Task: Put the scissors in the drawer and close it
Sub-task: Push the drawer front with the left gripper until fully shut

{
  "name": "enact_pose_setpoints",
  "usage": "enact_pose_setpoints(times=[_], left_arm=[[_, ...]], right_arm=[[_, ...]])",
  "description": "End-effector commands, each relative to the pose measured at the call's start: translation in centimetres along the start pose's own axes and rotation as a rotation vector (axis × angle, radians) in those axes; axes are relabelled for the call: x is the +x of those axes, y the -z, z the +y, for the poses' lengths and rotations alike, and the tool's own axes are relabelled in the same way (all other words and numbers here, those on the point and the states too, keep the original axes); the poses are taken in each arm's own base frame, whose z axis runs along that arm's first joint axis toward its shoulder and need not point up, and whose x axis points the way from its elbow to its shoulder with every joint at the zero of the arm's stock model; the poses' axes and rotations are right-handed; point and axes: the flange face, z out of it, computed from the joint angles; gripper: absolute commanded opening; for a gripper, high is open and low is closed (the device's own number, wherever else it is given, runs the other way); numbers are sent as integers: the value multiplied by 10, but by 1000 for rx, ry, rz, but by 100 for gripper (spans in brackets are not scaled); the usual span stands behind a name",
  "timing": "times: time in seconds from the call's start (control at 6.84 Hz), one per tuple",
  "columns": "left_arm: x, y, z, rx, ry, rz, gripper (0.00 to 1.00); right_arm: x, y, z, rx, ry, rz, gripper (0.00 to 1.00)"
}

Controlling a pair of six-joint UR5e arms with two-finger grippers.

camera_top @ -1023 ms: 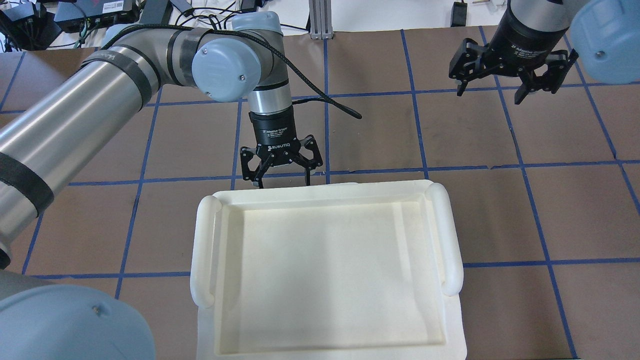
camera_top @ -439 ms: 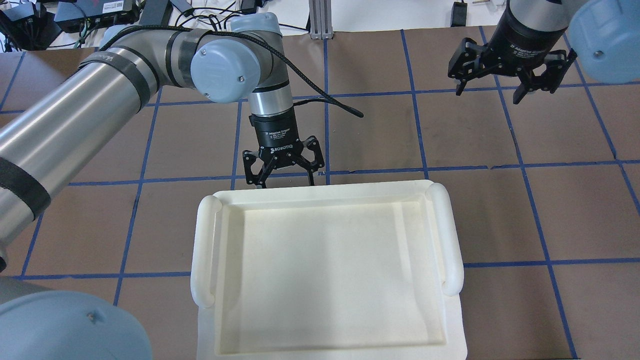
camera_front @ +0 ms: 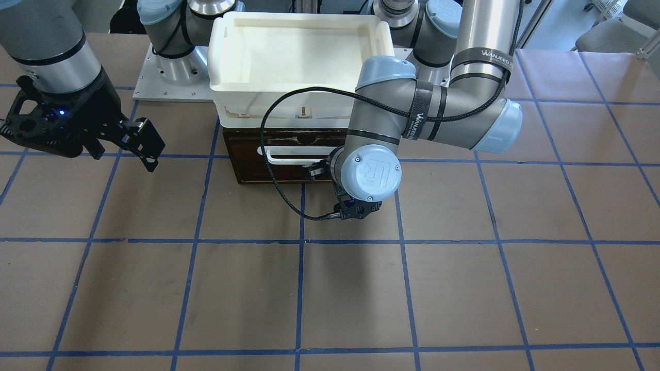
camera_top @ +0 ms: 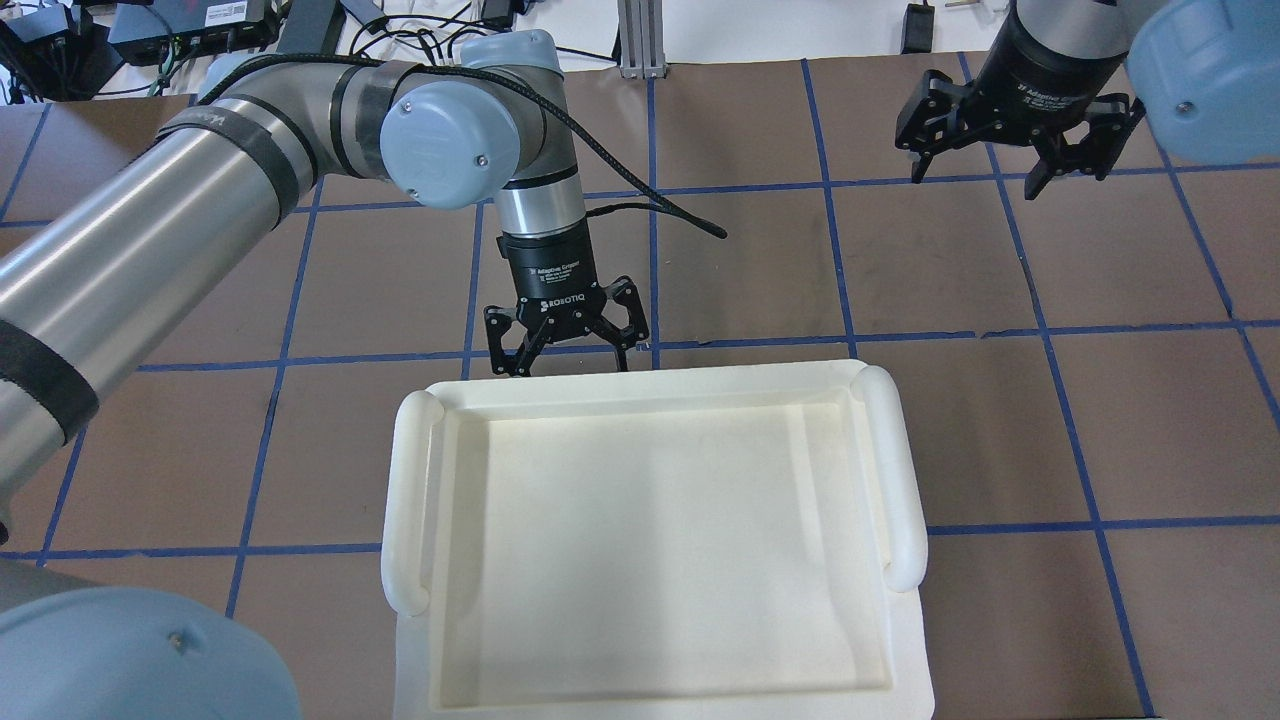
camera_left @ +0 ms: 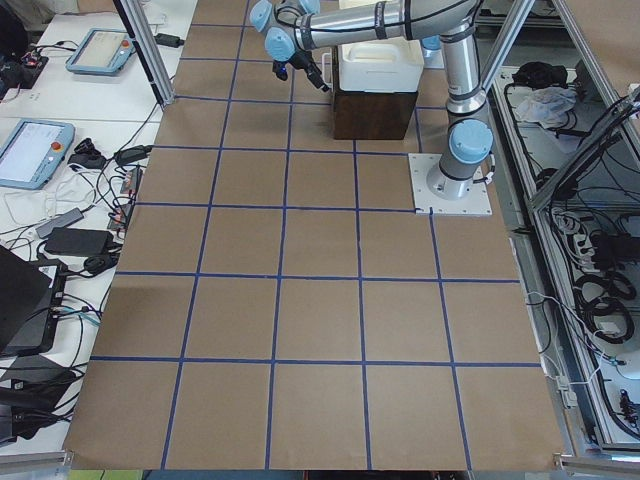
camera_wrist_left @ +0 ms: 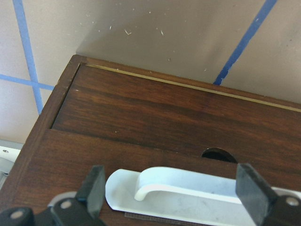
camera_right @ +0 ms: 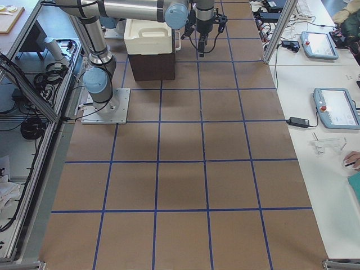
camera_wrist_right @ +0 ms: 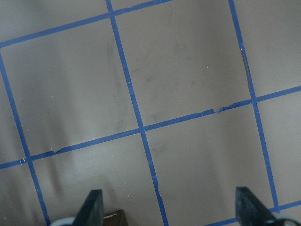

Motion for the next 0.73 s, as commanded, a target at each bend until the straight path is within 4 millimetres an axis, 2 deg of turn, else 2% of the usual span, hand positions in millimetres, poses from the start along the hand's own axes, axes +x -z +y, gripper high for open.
enact_pose_setpoints(times=[0.0,0.15,0.29,0.44,0.58], left_arm=[[-2,2,0,-4,6,4,100],[-8,11,-2,9,5,17,100],[-16,31,-4,60,-1,56,100],[-24,61,-14,158,-4,121,100],[-27,89,-10,266,-41,158,100]], right_arm=[[1,10,0,25,0,-15,100],[0,5,0,18,0,-7,100],[2,4,-1,19,0,-1,100],[1,-1,-2,8,0,1,100],[2,-1,-2,11,1,3,100]])
